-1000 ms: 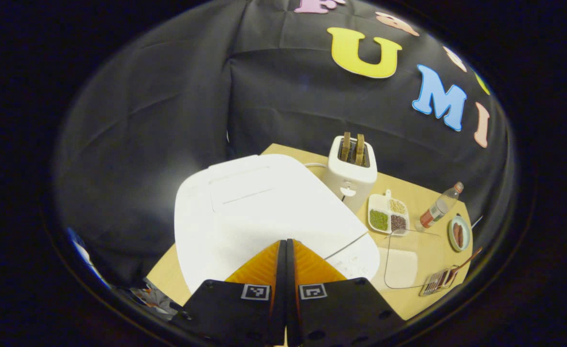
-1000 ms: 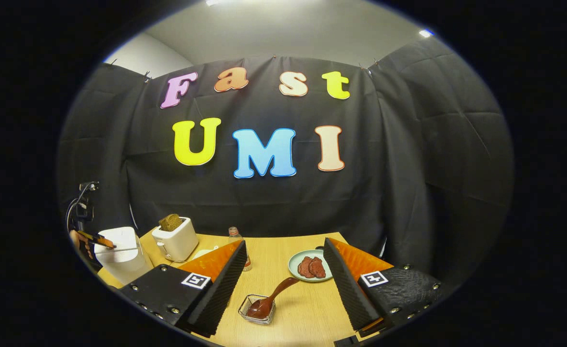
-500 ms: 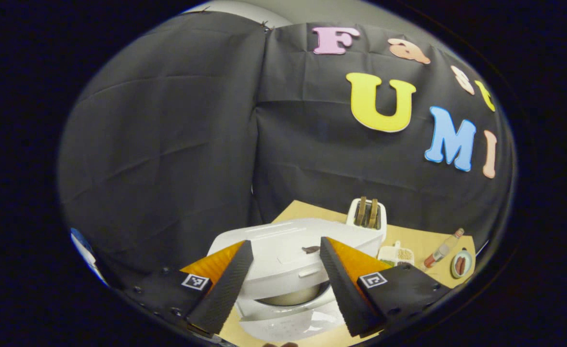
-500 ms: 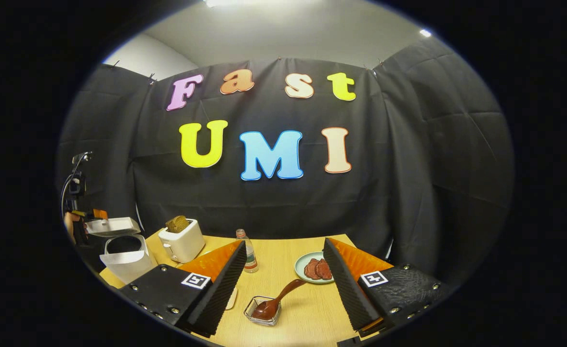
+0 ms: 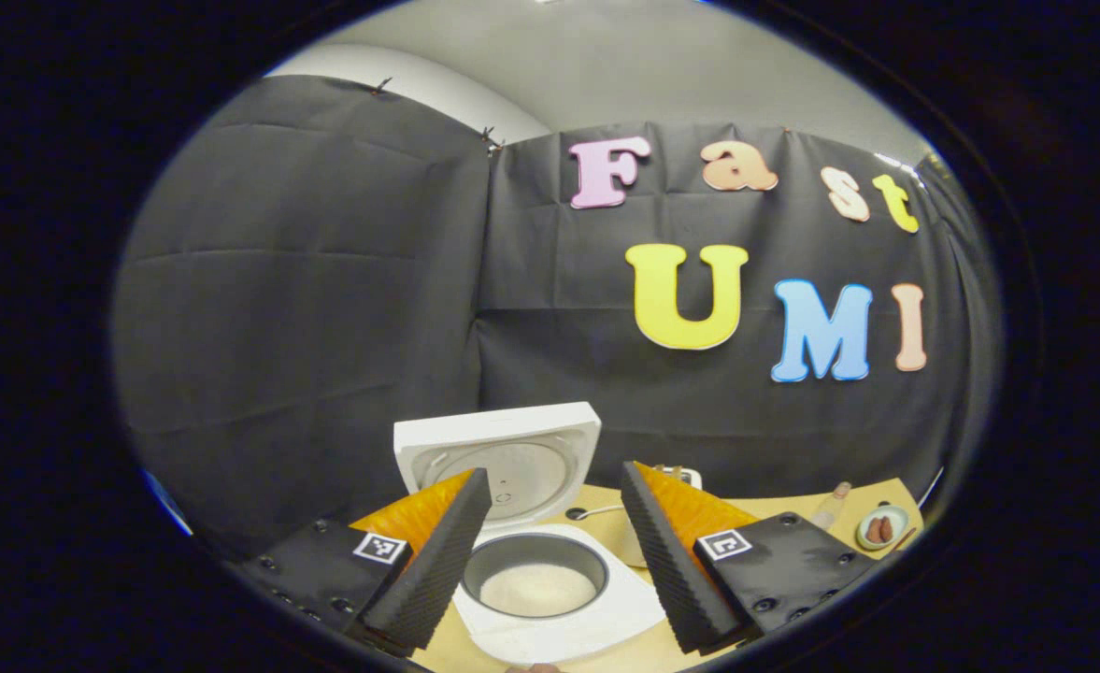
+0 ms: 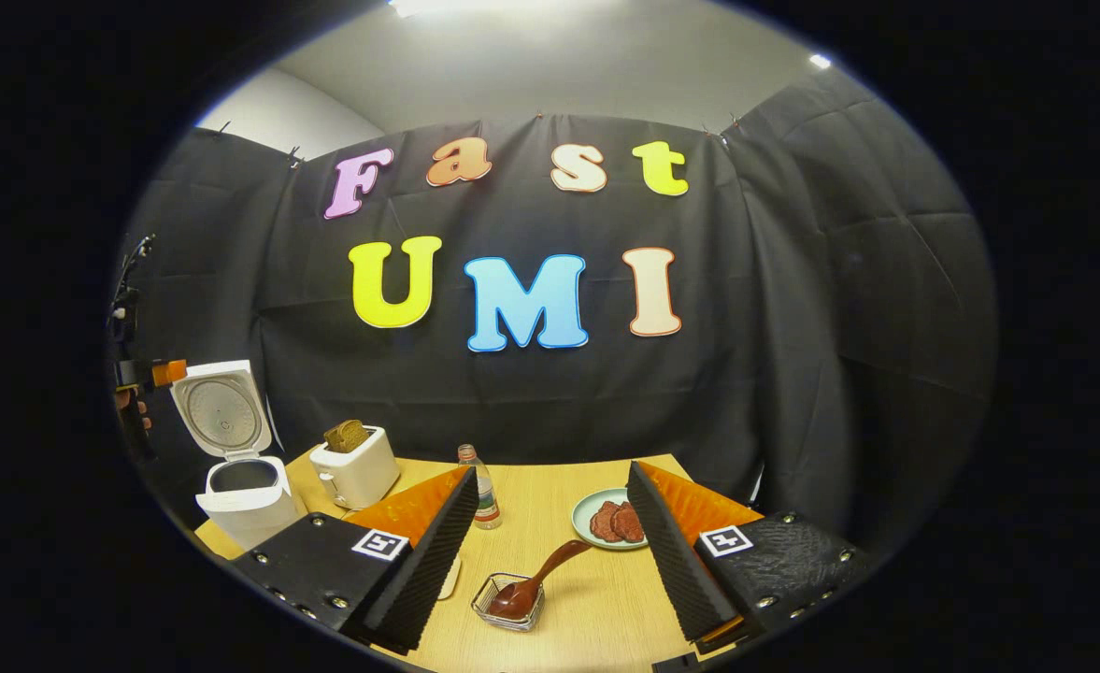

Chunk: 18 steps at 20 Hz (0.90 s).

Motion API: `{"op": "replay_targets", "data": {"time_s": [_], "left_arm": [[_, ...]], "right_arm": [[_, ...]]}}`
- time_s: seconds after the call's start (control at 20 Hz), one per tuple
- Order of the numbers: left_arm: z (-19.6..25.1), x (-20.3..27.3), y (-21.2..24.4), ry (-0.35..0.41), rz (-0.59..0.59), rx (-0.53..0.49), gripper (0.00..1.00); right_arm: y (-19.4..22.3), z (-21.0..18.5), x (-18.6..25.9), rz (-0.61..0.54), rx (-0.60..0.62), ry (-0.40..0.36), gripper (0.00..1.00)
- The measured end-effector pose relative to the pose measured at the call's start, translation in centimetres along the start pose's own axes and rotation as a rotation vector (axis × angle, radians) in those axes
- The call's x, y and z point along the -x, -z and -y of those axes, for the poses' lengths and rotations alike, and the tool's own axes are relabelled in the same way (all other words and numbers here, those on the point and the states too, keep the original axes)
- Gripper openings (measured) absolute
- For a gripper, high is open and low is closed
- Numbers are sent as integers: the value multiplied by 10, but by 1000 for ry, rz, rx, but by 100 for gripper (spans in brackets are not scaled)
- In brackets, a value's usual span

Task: Close the left gripper, press the button to open the rice cooker; take a wooden spoon from the chopstick holder with the right hand, scoop a spoonful of rice and pour it into the rice cooker, then put the wooden spoon back into the chopstick holder.

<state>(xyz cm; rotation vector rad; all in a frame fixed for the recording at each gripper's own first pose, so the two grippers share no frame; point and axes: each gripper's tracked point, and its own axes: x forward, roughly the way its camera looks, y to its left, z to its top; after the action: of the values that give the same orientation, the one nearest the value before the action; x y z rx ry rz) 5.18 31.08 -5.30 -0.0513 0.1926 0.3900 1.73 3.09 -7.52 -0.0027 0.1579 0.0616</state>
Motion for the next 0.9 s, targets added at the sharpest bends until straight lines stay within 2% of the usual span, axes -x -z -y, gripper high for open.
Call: {"op": "replay_targets", "data": {"time_s": [0.1,0.25,0.3,0.55,0.7,0.9], "left_arm": [[15,22,-7,48,31,10,98],[49,44,-2,154,53,19,97],[62,50,3,196,52,8,95],[106,72,25,350,40,-43,98],[121,83,31,398,13,-33,97],[124,89,36,394,-12,-35,96]], "right_arm": [[6,-3,-5,-12,-18,-10,98],[23,5,-10,-53,-27,26,97],[30,6,-12,-71,-28,38,97],[80,10,-34,-187,-85,83,98],[111,11,-57,-273,-118,94,98],[159,17,-90,-394,-226,112,97]]}}
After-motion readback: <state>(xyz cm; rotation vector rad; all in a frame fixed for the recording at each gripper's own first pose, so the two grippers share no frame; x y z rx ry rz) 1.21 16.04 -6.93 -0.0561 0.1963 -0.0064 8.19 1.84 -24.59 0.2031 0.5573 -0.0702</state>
